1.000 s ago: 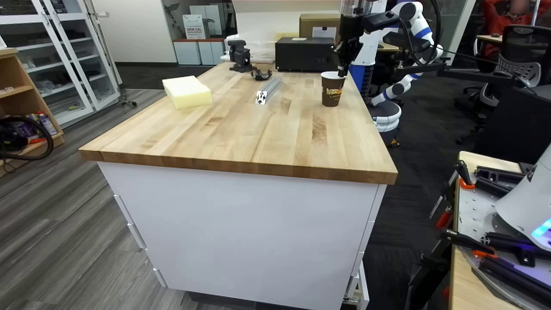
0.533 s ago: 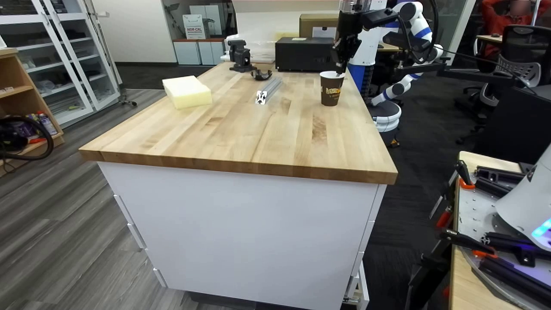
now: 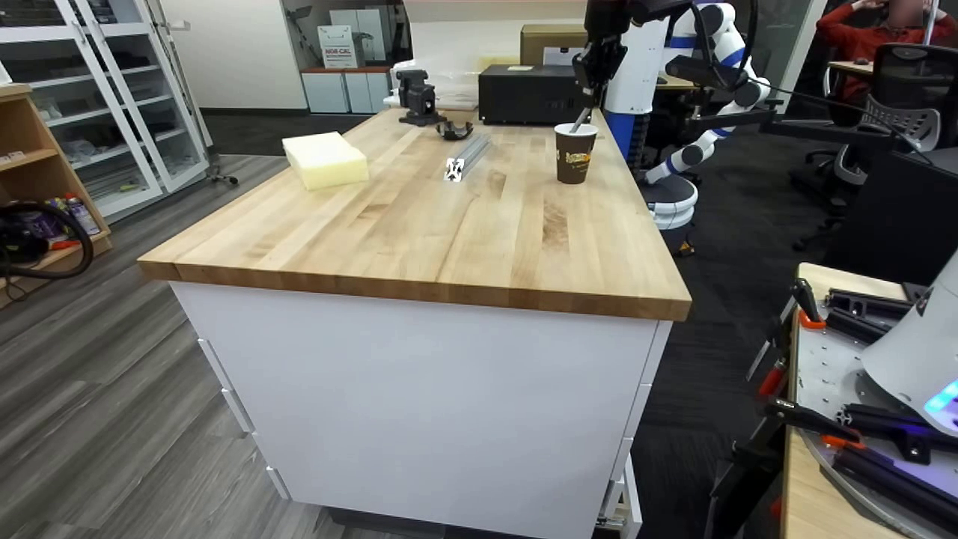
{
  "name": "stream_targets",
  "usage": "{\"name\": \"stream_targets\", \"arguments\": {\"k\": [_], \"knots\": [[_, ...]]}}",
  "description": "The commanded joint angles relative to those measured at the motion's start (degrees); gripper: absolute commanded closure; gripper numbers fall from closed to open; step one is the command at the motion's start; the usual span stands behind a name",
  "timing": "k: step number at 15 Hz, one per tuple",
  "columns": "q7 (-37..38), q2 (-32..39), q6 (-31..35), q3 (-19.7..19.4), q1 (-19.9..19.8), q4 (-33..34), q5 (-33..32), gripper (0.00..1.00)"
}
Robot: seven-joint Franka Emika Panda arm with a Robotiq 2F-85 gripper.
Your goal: Move the cup to the right side of the marker then put the marker in the cup then remove the marker out of the cup
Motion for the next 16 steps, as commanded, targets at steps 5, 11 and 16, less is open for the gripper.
{"name": "stream_targets", "arguments": {"k": [5, 11, 16], "knots": [[-0.45, -4.80, -13.76, 2.40, 1.81, 7.78, -4.19, 0.97], [-4.26, -5.11, -12.14, 7.24, 6.25, 7.46, -1.58, 0.97], [-10.55, -3.91, -12.04, 9.99, 9.82, 7.35, 3.94, 0.97]]}}
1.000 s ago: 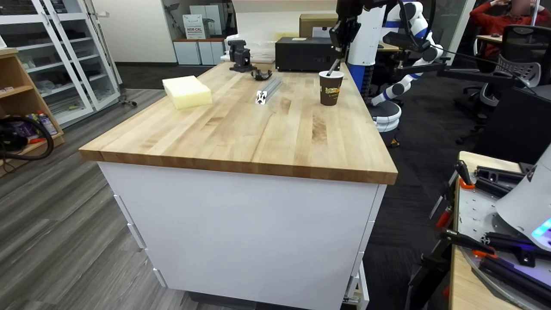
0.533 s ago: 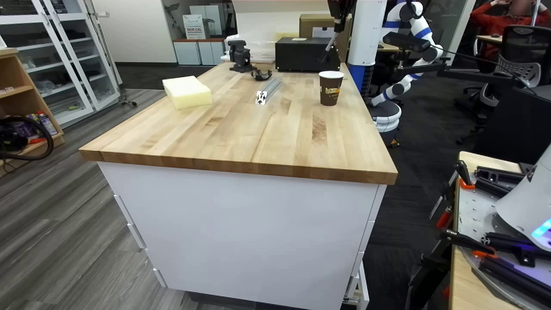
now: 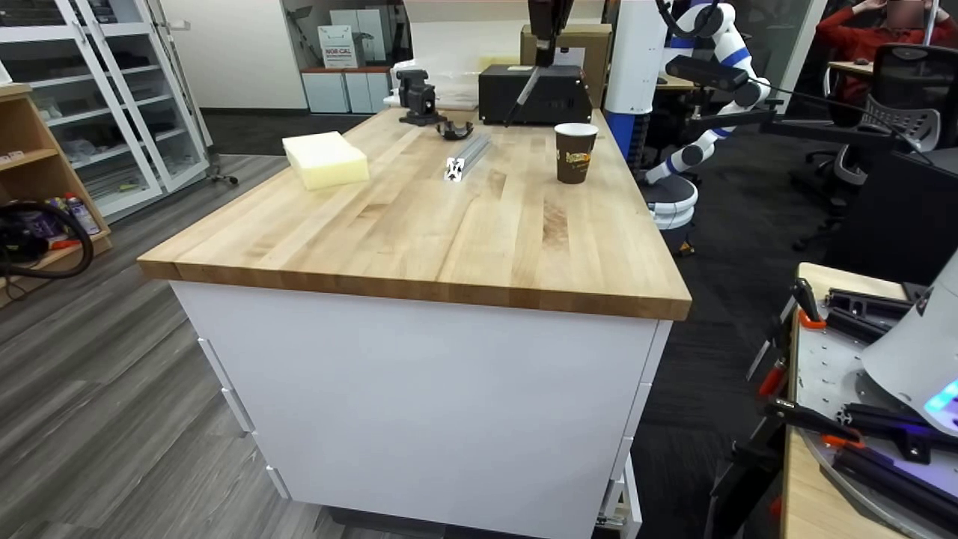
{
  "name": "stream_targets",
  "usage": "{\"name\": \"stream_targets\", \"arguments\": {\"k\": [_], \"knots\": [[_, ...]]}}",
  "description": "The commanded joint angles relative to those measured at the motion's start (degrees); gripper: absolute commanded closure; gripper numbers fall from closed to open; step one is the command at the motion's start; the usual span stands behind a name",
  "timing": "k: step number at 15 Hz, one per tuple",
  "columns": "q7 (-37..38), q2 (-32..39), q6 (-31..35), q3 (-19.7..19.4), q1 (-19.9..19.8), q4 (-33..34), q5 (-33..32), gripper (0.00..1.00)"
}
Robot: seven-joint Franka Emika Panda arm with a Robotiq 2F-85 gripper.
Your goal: Move the cup to the right side of the marker then put the marker in the cup then remove the marker out of the cup
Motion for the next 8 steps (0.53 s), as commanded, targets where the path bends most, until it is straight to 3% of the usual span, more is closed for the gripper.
{"name": "stream_targets", "arguments": {"k": [1, 4, 8], "knots": [[-6.50, 0.71, -0.36, 1.21, 1.66, 0.18, 4.70, 0.97], [-10.83, 1.61, -1.28, 2.09, 2.64, 0.61, 7.56, 0.97], [-11.75, 3.46, -0.47, 3.08, 3.45, 0.06, 5.86, 0.97]]}}
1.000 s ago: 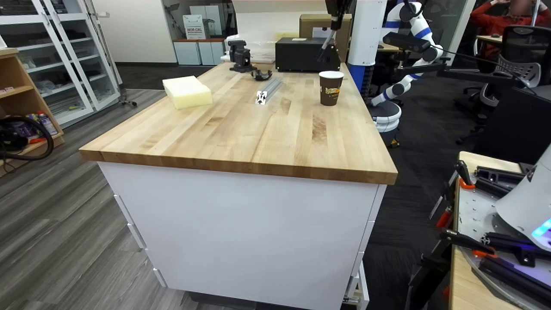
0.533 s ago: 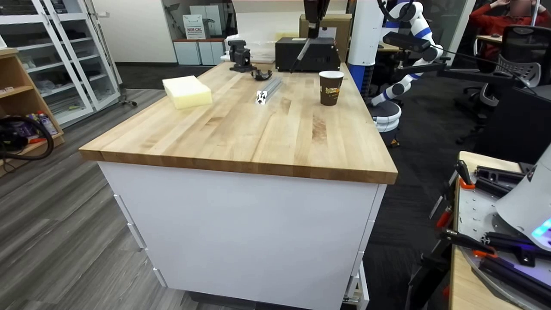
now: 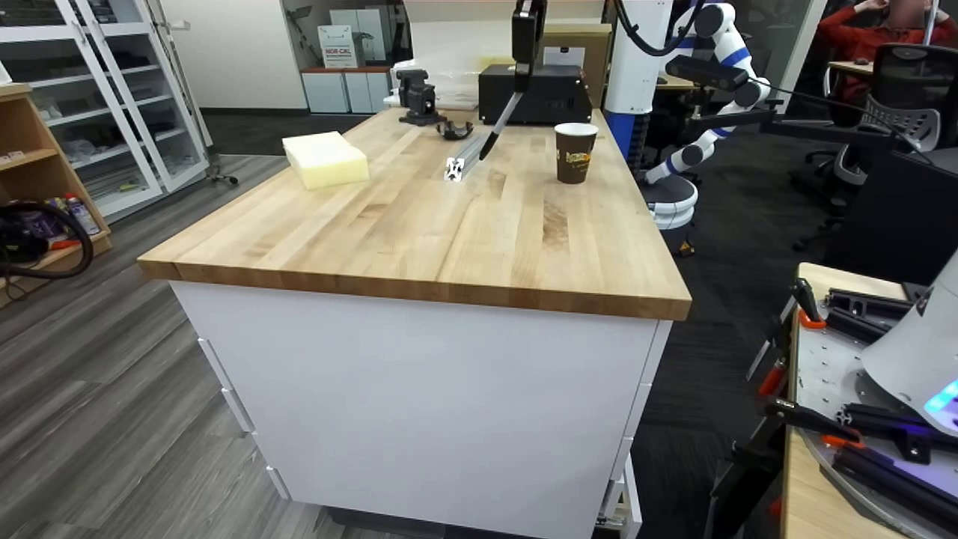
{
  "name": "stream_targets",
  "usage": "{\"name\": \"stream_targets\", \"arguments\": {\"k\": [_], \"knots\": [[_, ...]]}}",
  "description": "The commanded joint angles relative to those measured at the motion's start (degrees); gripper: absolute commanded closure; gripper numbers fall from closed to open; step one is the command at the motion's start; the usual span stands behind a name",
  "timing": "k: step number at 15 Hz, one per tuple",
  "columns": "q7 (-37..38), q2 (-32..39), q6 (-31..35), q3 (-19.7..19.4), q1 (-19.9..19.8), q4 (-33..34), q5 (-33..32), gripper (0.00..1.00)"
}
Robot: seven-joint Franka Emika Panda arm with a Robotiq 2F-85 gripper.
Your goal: Move the cup to the right side of the marker then put the marker in the cup then remove the marker out of the cup
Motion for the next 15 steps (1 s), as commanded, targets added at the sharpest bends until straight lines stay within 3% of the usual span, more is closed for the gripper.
{"name": "stream_targets", "arguments": {"k": [1, 8, 9, 10, 12, 15], "knots": [[-1.86, 1.66, -0.29, 0.81, 0.59, -0.09, -0.21, 0.97], [-0.36, 3.46, 7.11, 3.42, 2.39, -4.77, 2.10, 0.97], [-0.11, 3.56, 7.98, 3.64, 2.55, -5.39, 2.01, 0.84], [1.90, 2.94, 9.60, 4.41, 3.39, -7.24, 1.61, 0.63], [4.10, 2.59, 10.92, 4.82, 4.01, -8.77, 0.50, 0.59], [8.19, 2.19, 8.72, 5.31, 4.86, -9.54, -1.07, 0.41]]}}
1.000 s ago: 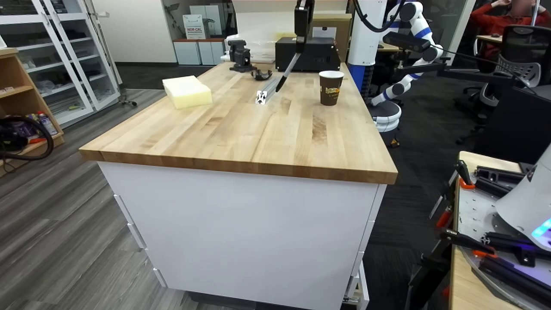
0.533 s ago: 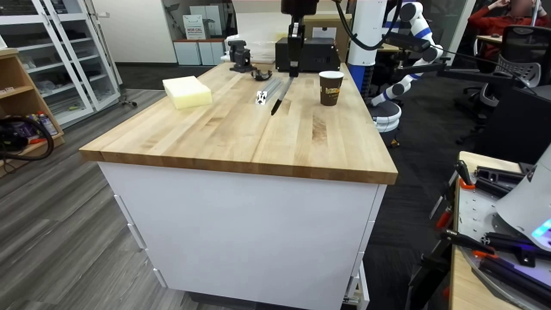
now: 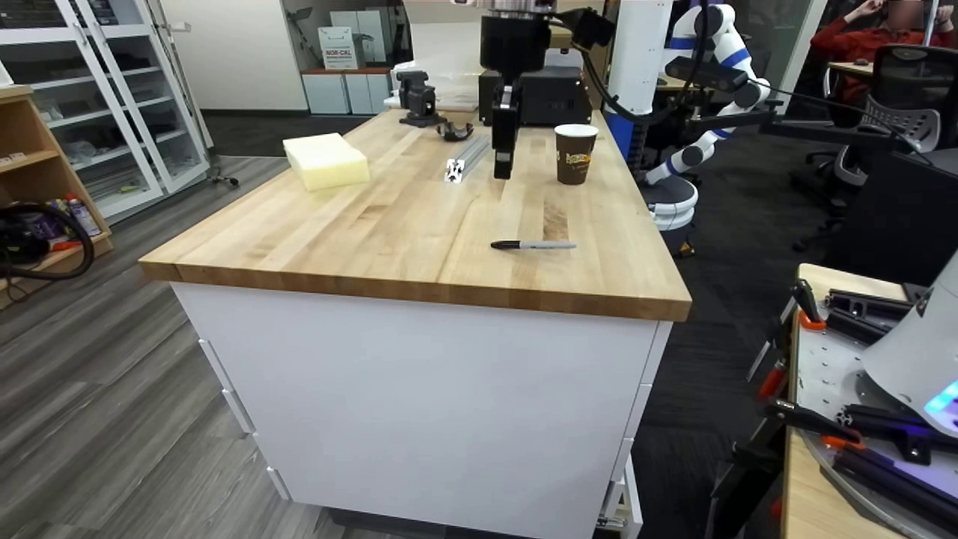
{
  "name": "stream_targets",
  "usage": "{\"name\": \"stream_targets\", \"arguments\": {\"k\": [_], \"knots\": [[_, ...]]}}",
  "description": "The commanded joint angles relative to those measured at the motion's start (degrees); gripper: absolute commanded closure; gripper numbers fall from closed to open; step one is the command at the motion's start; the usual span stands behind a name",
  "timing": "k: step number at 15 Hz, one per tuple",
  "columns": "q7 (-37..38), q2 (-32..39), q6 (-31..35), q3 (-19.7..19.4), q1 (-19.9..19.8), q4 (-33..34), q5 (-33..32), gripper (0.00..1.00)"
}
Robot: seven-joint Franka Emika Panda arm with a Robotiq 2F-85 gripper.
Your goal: Move the cup to the right side of the marker then put the marker in the cup then remove the marker out of the cup
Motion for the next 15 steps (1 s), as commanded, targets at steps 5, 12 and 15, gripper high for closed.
{"name": "stream_targets", "arguments": {"k": [5, 12, 15], "knots": [[8.28, -3.20, -2.29, 0.69, 1.50, -3.27, -2.91, 0.09], [6.89, -1.43, -1.86, 0.72, 1.48, -1.76, -2.18, 0.00], [6.89, -1.19, -1.83, 0.71, 1.46, -1.76, -2.18, 0.00]]}}
